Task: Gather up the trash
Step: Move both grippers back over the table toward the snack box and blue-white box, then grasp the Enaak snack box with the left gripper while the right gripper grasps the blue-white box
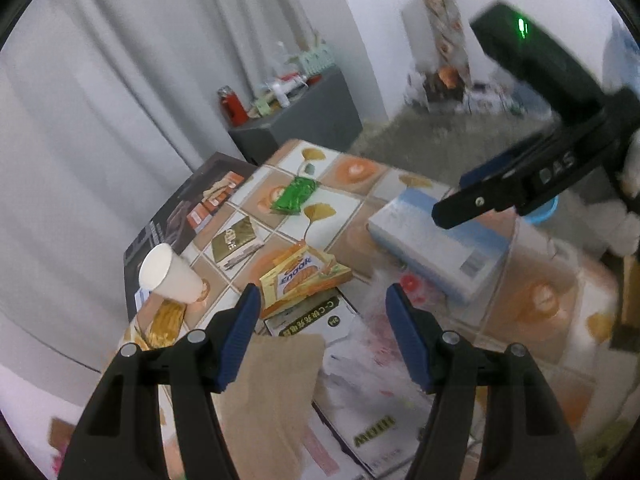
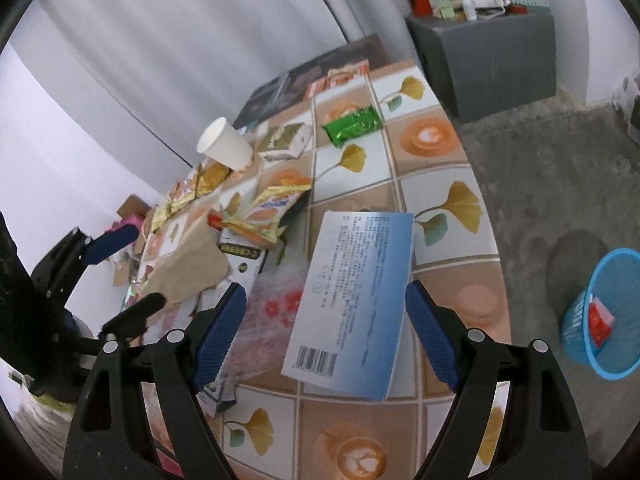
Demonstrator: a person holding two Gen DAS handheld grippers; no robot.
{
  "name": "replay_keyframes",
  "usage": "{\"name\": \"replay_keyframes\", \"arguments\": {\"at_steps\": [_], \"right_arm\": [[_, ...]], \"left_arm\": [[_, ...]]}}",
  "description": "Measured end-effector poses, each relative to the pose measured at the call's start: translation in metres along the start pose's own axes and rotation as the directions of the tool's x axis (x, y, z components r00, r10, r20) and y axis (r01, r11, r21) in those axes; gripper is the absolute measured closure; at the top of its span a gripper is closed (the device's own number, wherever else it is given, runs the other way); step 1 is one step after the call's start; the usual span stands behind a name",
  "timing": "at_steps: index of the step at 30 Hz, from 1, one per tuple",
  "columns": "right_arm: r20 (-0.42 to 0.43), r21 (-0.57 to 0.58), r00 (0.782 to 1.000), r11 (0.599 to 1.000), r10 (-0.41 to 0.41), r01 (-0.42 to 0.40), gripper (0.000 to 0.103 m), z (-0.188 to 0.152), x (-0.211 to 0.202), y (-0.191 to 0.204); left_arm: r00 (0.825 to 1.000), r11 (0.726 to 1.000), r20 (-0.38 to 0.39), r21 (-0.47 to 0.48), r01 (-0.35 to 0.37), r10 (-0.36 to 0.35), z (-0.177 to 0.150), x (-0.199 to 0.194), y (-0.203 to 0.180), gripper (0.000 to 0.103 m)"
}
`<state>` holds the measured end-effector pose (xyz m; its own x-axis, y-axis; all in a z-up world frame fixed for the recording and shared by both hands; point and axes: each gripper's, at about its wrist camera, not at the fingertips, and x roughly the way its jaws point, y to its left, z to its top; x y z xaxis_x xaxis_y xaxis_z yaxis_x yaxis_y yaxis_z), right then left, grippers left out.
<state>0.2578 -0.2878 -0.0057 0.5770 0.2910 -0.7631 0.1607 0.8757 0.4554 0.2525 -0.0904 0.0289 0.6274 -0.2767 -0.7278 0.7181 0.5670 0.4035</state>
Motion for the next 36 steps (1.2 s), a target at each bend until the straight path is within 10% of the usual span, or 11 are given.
{"name": "replay_keyframes", "arguments": {"at_steps": [12, 28, 36], "right_arm": [[-0.072, 0.009, 0.997, 1.000, -0.015, 0.016, 0.025, 0.010, 0.033, -0.009], [-0.116, 0.011, 0.993, 1.000, -0.016, 0.017, 0.025, 0.012, 0.051, -0.011], [-0.134, 0.019, 0.991, 1.000, -0.013, 0.016, 0.028, 0.011, 0.056, -0.013]], "left_arm": [[0.982, 0.987, -0.186, 0.160, 0.023, 0.007, 0.013, 0.096, -0.007, 0.041], [0.975, 0.995, -0.216, 0.081, 0.064, -0.045, 0.012, 0.115, 0.004, 0.088], [0.979, 0.995, -0.201, 0.081, 0.059, -0.042, 0.012, 0.113, 0.006, 0.094]]}}
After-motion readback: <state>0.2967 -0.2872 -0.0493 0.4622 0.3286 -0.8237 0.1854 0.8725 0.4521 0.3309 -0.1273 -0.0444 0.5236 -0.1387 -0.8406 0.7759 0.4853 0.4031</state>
